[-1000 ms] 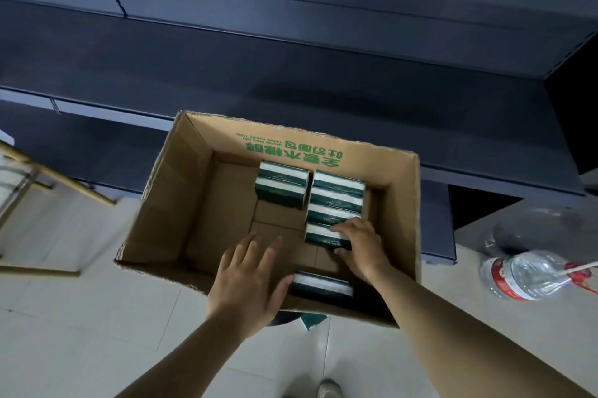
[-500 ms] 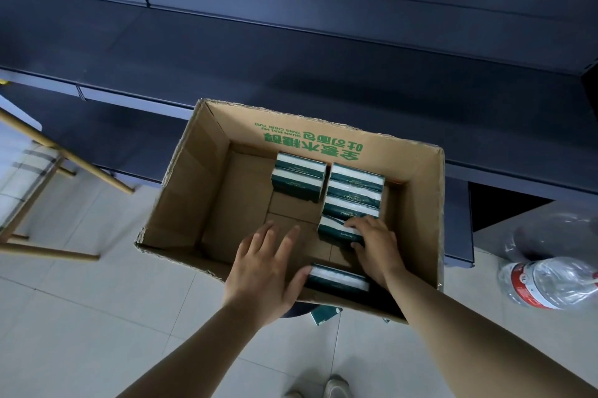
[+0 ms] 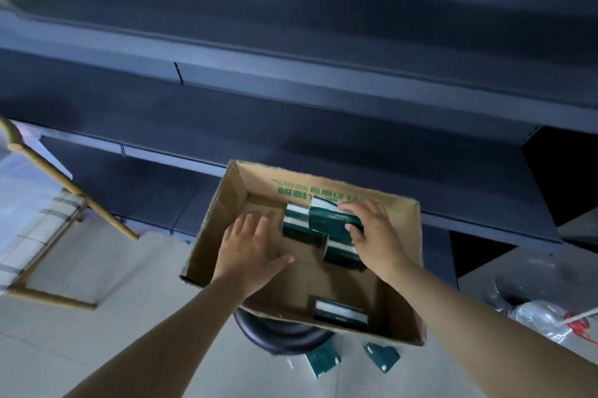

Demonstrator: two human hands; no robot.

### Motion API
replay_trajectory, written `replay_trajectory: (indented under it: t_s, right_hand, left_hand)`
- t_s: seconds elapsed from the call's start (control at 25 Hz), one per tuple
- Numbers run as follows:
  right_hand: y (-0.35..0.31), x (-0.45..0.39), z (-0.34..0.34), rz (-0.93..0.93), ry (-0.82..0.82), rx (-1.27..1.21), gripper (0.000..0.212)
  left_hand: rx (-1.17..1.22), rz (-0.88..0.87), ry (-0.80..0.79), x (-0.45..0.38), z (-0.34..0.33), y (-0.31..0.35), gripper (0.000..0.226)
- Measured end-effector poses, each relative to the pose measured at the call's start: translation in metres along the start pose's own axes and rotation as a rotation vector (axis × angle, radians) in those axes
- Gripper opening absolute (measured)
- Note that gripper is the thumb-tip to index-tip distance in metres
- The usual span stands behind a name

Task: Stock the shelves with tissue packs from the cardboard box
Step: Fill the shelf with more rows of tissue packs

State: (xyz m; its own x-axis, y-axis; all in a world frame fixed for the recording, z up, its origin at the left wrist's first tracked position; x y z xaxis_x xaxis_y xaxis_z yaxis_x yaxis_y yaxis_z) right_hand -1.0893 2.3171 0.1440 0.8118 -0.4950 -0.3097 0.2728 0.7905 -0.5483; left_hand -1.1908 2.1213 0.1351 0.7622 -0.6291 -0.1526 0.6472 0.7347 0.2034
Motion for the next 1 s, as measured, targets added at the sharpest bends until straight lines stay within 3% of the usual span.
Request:
replay_trajectory:
  t_s: [0.16, 0.48, 0.88, 1.0]
  right_hand:
    - [-0.086, -0.044, 0.029, 0.045, 0.094, -0.042, 0.035]
    - [-0.275, -0.110, 0.073, 0.087, 0.358, -0.147, 0.034]
    - [-0.454, -0.264, 0.121, 0.297, 0.597, -0.220, 0.030]
    - [-0.487, -0.311, 0.113, 0.336, 0.618, -0.231, 0.030]
  left_hand:
    - [0.063, -0.084, 0.212, -0.037, 0.080, -0.048, 0.081]
    - [0.026, -0.298, 0.349, -0.093, 0.252, -0.151, 0.088]
    - [0.088, -0.314, 0.705, -0.225, 0.411, -0.255, 0.086]
    - [0.058, -0.307, 0.714, -0.261, 0.436, -0.285, 0.085]
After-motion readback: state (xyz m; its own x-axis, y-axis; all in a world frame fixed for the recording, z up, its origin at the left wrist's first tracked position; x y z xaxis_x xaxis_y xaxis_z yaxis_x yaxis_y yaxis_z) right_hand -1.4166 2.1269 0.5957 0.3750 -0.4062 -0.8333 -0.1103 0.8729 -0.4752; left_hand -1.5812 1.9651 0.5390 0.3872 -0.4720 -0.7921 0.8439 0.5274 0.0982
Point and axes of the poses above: each hand's wrist, its own x-axis away from the middle knuckle, its own z-axis out of the back of the hand, y = z × x, the point moved 5 cm from there along -x, towards the middle knuckle, and after that the axes turned 12 degrees about y, right-handed, at the moved point
